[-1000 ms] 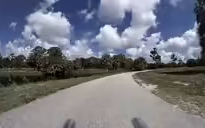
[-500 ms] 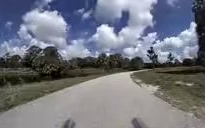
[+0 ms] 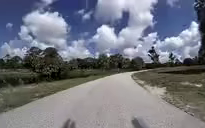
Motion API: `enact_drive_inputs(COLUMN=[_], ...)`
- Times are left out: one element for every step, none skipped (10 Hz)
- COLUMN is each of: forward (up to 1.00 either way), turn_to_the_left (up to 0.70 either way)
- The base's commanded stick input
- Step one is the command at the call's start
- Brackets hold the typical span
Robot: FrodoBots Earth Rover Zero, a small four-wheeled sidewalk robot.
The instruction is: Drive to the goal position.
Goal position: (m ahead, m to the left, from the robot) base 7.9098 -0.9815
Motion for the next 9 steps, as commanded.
enact_drive_inputs(forward=[0.70,0.70,0.70,0.70,0.70,0.70,0.70,0.70,0.70], turn_to_the_left=[0.00,0.00,0.00,0.00,0.00,0.00,0.00,0.00,0.00])
